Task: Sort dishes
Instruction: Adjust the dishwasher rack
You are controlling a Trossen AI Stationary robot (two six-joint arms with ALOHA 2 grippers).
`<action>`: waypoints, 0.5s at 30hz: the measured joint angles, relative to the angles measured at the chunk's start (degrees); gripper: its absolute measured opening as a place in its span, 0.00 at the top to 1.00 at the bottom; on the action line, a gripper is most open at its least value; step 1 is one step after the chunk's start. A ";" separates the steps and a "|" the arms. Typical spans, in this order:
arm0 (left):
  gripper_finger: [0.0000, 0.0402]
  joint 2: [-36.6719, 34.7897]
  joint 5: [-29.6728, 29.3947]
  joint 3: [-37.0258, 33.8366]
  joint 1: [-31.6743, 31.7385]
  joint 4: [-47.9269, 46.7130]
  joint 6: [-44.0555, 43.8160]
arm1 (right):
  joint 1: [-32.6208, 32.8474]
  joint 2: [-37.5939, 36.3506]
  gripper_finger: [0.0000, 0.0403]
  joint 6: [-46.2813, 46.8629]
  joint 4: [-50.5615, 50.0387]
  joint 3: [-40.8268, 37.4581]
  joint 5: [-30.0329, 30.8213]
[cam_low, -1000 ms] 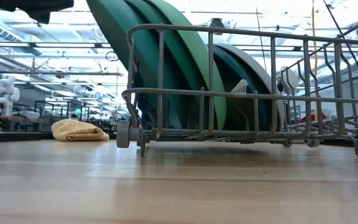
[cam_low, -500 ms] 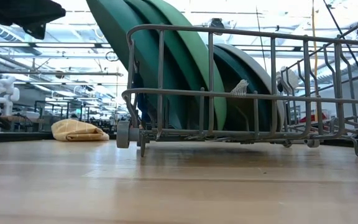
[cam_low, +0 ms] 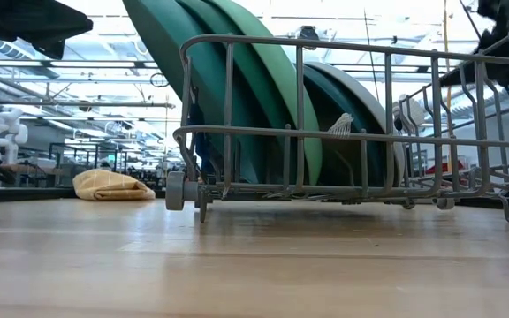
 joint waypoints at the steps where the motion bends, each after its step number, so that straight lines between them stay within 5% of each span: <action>1: 0.82 0.00 0.00 0.00 0.00 0.00 -0.02 | 0.00 0.00 1.00 2.91 -1.10 -0.98 -0.15; 6: 0.82 0.00 0.01 0.00 0.00 0.00 -0.02 | -0.02 1.31 1.00 15.24 -1.43 -5.75 -7.44; 15: 0.82 0.00 -0.01 0.00 0.00 0.02 -0.17 | 0.02 9.57 1.00 22.97 4.51 -9.34 -19.55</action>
